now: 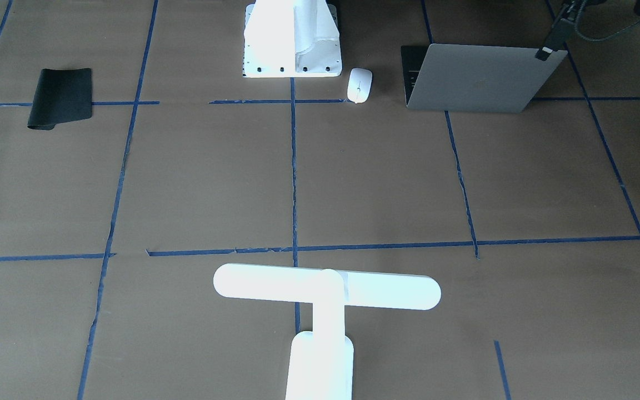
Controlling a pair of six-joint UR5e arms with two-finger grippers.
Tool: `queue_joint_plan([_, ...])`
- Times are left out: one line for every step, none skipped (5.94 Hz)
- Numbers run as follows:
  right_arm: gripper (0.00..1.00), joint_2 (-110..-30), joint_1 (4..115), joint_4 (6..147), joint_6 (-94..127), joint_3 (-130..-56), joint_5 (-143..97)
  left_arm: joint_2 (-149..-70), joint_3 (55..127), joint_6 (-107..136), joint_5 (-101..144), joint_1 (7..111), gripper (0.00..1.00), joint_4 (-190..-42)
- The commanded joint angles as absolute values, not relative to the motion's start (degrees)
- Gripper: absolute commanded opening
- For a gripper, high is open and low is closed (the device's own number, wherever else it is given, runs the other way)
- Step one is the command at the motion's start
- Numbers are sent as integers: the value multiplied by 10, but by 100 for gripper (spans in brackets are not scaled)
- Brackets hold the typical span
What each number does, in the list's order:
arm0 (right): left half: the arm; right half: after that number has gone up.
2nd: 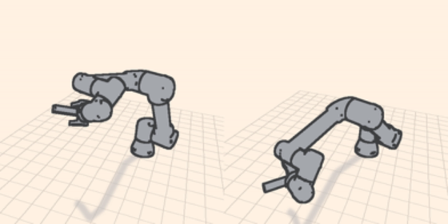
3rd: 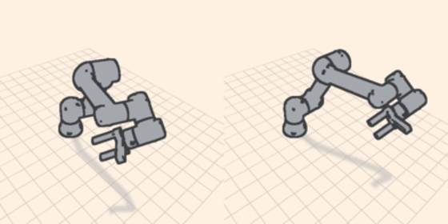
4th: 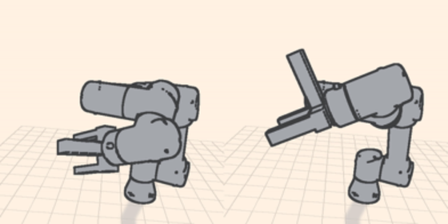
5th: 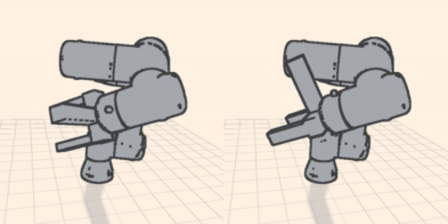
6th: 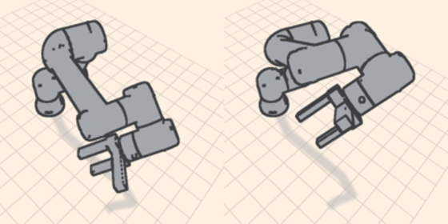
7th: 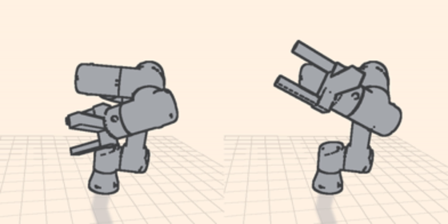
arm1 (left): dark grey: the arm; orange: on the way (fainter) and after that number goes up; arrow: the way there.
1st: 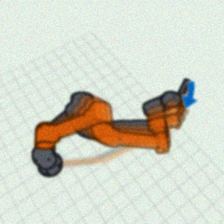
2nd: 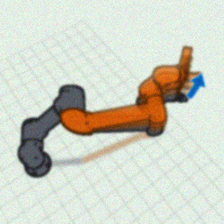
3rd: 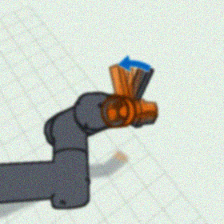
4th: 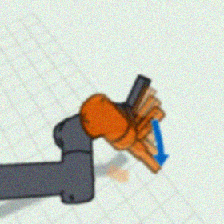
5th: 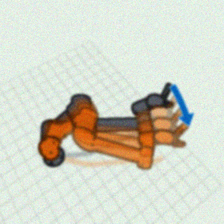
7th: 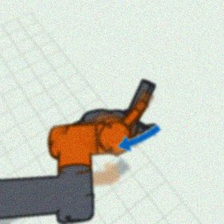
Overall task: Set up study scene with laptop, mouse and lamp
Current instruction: 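Lower the left gripper to the laptop and grasp its lid edge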
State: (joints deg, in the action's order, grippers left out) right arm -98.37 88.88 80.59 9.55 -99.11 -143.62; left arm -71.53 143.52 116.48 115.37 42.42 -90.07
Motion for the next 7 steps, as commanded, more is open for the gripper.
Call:
queue_joint_plan([100,-982,895,806,95,-991,-1436,-716,1461,1288,1077,330,100,-904])
queue_joint_plan([100,-982,896,806,95,-991,-1436,-714,1462,1315,1076,325,100,-904])
queue_joint_plan([100,-982,897,806,95,-994,-1436,-714,1462,1337,1076,322,100,-904])
queue_joint_plan([100,-983,897,806,95,-997,-1437,-715,1462,1354,1074,316,100,-889])
queue_joint_plan([100,-984,897,806,96,-1001,-1436,-717,1460,1365,1072,304,100,-884])
queue_joint_plan([100,-984,899,806,96,-1004,-1437,-717,1456,1367,1072,294,100,-883])
queue_joint_plan([100,-984,901,806,96,-1004,-1437,-720,1449,1372,1072,286,100,-883])
